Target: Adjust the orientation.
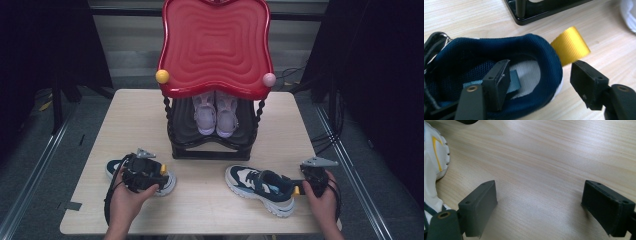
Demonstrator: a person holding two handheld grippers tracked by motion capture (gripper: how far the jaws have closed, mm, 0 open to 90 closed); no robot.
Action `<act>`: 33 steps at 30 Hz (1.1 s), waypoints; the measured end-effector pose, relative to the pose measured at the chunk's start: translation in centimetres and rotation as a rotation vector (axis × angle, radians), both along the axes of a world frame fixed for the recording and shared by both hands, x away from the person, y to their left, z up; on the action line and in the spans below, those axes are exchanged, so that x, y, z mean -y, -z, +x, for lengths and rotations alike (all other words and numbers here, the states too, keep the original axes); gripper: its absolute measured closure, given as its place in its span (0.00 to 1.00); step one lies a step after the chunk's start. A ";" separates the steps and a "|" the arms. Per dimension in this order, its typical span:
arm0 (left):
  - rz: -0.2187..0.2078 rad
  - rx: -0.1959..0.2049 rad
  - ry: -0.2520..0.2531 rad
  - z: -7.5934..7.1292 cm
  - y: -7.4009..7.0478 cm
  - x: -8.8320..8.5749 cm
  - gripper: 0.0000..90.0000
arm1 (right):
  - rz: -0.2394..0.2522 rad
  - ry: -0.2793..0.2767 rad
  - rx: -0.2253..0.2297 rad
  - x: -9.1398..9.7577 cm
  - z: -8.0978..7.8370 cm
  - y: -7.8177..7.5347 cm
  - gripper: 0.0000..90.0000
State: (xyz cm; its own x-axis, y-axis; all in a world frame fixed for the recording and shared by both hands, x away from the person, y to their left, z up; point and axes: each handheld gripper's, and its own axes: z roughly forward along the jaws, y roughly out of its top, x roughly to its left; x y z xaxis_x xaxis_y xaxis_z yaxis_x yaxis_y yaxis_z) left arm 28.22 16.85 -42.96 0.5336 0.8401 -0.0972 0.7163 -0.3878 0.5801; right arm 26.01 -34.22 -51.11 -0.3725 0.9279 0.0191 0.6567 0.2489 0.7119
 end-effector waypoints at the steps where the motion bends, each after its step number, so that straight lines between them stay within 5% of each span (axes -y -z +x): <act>1: -0.003 -0.008 0.002 0.1 0.0 0.1 0.34 | 0.000 0.000 0.000 0.0 0.0 0.0 0.13; 4: 0.018 -0.019 -0.007 0.4 0.4 0.4 0.35 | 0.000 -0.001 0.000 0.0 0.0 0.0 0.13; 6: 0.030 -0.003 0.007 0.4 0.6 0.4 0.51 | 0.001 -0.001 0.000 0.0 0.0 0.0 0.13; 8: -0.003 0.003 0.028 0.4 0.6 0.3 0.67 | 0.001 -0.002 -0.001 0.0 0.0 0.0 0.13; 13: -0.020 0.008 0.117 0.3 0.6 -0.2 0.78 | 0.001 -0.002 0.000 0.0 0.0 0.0 0.13; 18: 0.017 0.033 0.246 0.4 0.0 -1.2 0.79 | 0.002 -0.002 0.000 0.0 0.0 0.0 0.13; 22: -0.048 -0.016 0.239 0.5 -0.2 -2.2 0.78 | 0.000 -0.003 0.001 0.0 0.0 0.0 0.13; 27: -0.024 -0.051 0.243 -0.2 0.3 -2.6 0.77 | 0.001 -0.002 -0.001 0.0 0.0 0.0 0.13; 33: -0.010 -0.030 0.180 -1.2 0.1 -3.0 0.68 | 0.001 -0.003 0.000 0.0 0.0 0.0 0.13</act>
State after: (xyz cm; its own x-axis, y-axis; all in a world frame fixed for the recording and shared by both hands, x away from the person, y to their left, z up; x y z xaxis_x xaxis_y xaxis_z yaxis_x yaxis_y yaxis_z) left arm 27.02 19.89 -43.04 0.6719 0.7304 -0.1229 0.6528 -0.5056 0.5642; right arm 26.00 -34.20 -51.11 -0.3748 0.9269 0.0200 0.6560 0.2499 0.7122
